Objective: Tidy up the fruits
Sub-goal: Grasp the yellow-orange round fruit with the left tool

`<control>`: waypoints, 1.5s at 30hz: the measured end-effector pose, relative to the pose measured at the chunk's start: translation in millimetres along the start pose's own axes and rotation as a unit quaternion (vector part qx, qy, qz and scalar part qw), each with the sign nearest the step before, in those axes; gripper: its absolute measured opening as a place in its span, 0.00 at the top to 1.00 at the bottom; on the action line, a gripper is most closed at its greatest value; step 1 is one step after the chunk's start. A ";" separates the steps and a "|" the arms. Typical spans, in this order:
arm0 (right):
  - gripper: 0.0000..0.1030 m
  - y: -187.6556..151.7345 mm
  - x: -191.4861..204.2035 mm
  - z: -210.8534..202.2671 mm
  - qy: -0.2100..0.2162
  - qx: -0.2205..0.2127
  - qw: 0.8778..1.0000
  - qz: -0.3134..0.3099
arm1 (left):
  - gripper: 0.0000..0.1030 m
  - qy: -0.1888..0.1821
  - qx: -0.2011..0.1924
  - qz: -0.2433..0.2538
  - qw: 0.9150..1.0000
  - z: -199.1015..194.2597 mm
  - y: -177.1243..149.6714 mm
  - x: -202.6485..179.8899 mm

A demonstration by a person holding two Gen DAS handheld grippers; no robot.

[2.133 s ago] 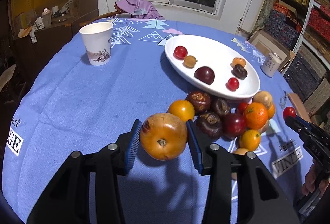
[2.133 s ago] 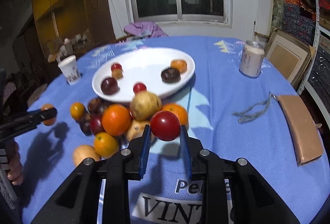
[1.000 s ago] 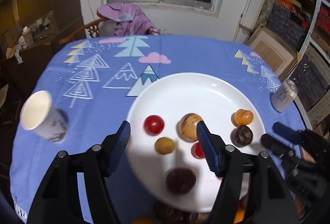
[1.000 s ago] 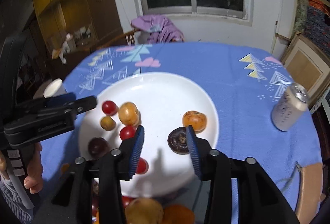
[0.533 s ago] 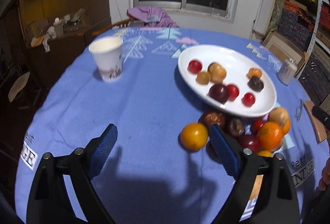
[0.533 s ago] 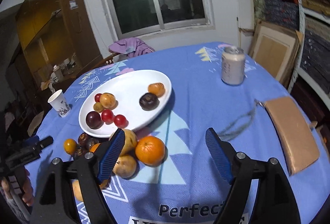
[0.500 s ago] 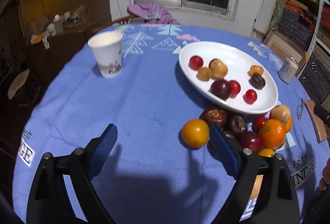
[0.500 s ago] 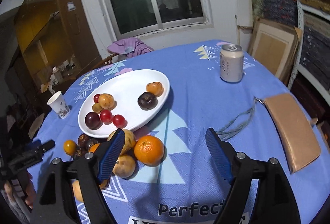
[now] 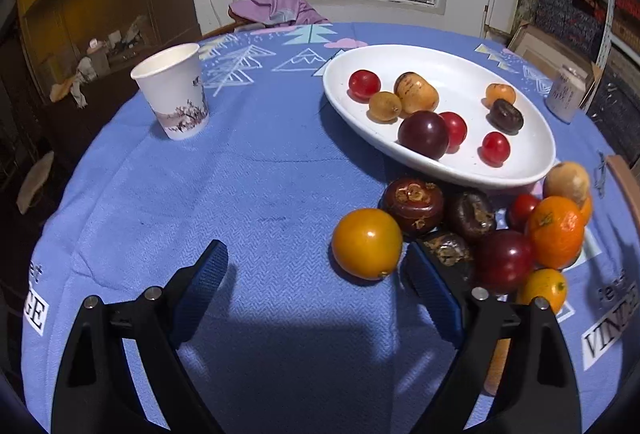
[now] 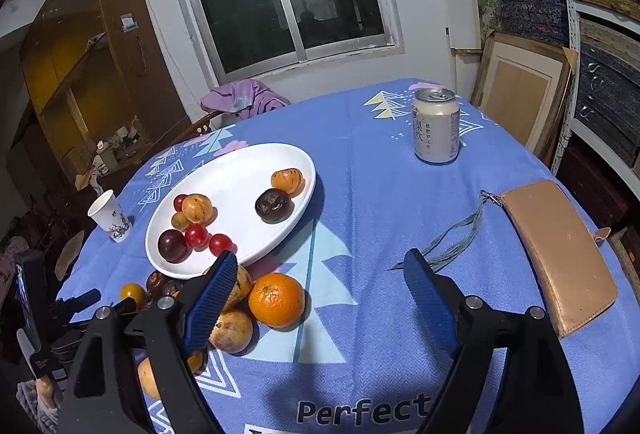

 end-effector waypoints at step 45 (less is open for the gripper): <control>0.48 -43.5 79.0 22.6 0.008 0.033 0.987 -0.155 | 0.61 -0.051 -0.007 0.001 0.999 -9.6 -0.7 2.2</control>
Point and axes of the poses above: each gripper's, at about its wrist camera, not at the fingertips, and z roughly the way its jaws point, x to its left, y to its top, the point moved 10 cm from there along z, roughly the way its jaws point, and after that the axes turned 6 degrees about x, right-handed, at the moved point
